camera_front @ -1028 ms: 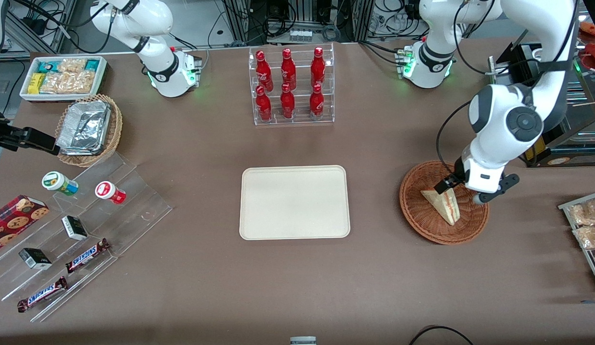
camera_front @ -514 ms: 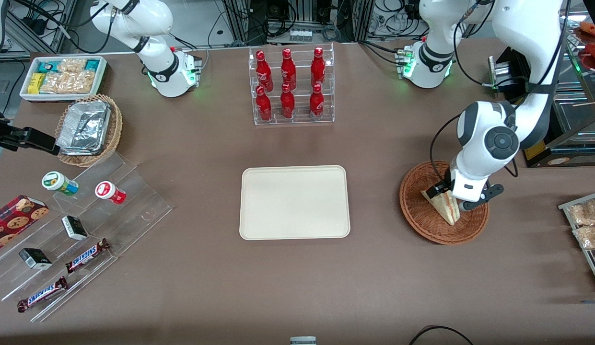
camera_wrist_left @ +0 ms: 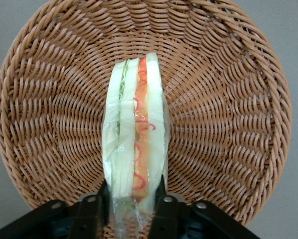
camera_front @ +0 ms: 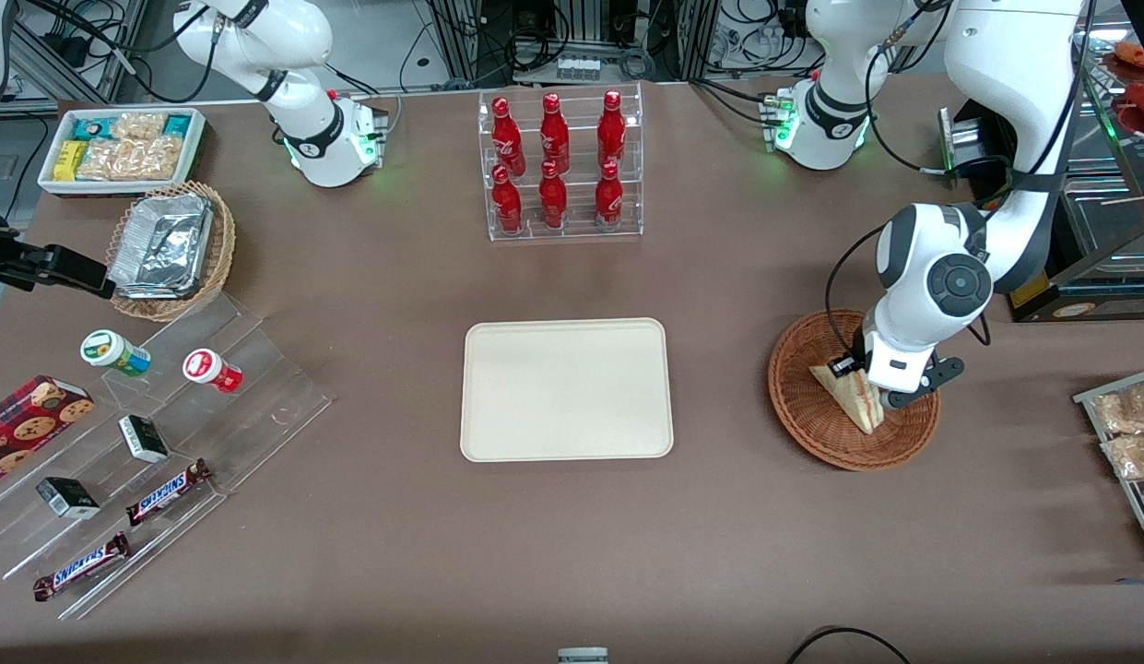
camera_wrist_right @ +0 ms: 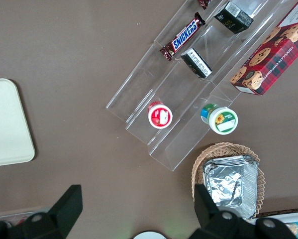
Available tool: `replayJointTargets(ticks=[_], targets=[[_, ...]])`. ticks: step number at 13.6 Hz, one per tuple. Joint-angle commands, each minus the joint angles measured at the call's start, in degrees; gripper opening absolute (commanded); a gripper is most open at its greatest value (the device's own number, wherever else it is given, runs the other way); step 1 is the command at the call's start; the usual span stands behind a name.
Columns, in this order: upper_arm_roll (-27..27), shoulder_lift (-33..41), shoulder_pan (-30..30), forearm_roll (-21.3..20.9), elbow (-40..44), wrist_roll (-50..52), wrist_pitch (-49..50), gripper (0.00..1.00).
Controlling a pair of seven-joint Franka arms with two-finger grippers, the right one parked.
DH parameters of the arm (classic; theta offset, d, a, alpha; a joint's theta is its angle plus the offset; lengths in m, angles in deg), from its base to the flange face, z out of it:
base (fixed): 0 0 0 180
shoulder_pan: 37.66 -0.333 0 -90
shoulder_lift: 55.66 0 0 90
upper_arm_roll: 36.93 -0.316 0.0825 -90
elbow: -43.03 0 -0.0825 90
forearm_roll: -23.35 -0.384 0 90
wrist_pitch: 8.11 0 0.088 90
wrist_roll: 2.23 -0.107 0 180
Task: Place sandwich from basket to tray
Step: 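Lower the left gripper and close it on the sandwich's crust edge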
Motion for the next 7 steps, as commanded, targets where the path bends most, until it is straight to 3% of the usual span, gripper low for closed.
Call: replayJointTargets(ticks=[1, 4, 7], targets=[[-0.05, 0.86, -0.04, -1.61, -0.03, 1.03, 0.57, 0.0], [0.3, 1.47, 0.57, -1.7, 3.91, 1.12, 6.44, 0.0], [0.3, 1.92, 4.87, -1.7, 9.62, 1.38, 15.04, 0.0]])
